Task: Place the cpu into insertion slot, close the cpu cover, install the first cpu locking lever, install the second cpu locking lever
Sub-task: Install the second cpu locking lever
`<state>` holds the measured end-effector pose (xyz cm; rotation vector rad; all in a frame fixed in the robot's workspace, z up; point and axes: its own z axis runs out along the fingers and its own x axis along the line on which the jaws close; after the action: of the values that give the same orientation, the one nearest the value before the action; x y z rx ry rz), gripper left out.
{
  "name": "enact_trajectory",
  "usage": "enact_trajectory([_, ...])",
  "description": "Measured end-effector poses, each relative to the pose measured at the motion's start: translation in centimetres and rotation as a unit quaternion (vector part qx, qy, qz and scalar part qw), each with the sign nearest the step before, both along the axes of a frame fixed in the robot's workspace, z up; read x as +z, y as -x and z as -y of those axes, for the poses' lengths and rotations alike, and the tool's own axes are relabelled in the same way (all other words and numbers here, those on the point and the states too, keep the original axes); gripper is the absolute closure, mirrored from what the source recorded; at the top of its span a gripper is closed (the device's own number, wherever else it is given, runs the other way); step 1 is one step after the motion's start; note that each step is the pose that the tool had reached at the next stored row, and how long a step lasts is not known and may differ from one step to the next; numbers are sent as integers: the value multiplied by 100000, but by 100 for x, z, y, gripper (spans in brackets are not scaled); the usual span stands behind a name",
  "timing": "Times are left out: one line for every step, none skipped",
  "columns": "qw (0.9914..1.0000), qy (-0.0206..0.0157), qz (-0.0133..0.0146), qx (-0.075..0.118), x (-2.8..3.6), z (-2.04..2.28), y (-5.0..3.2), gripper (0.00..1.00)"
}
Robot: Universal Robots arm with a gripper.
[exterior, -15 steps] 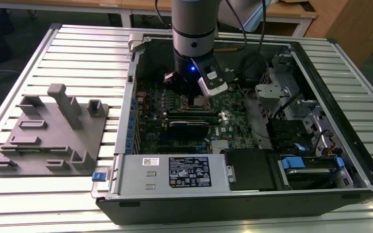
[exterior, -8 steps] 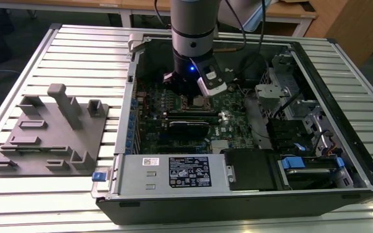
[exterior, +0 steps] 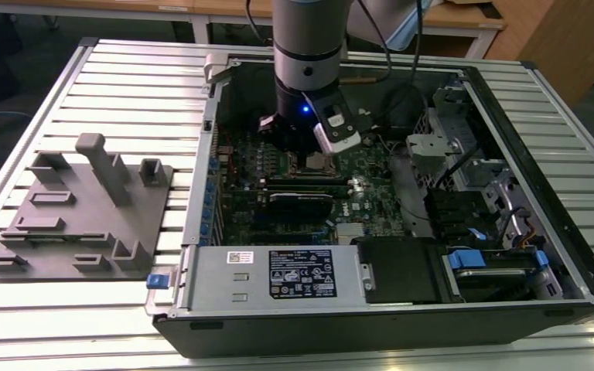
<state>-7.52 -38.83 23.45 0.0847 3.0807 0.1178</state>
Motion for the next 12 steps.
enact_trajectory([100000, -12, -218, 13, -2, -1, -1, 89])
enact_trajectory([99997, -22, -719, 11, -4, -1, -1, 89])
enact_trajectory([99994, -13, -1130, 5, -3, 0, -1, 89])
enact_trajectory([99992, 2, -1230, 0, -2, 0, 0, 89])
enact_trajectory([99992, 1, -1233, -1, -2, 0, 0, 89])
enact_trajectory([99992, -2, -1242, -3, -2, 0, 0, 89])
enact_trajectory([99992, -2, -1248, -2, -3, 0, 0, 89])
enact_trajectory([99992, -3, -1252, 1, -3, 0, 0, 89])
enact_trajectory([99992, -14, -1247, 3, -7, 0, -1, 89])
enact_trajectory([99992, -20, -1244, 3, -13, -1, -1, 89])
enact_trajectory([99992, -9, -1250, 3, -18, 0, -1, 89])
enact_trajectory([99992, -5, -1256, 2, -23, 0, 0, 89])
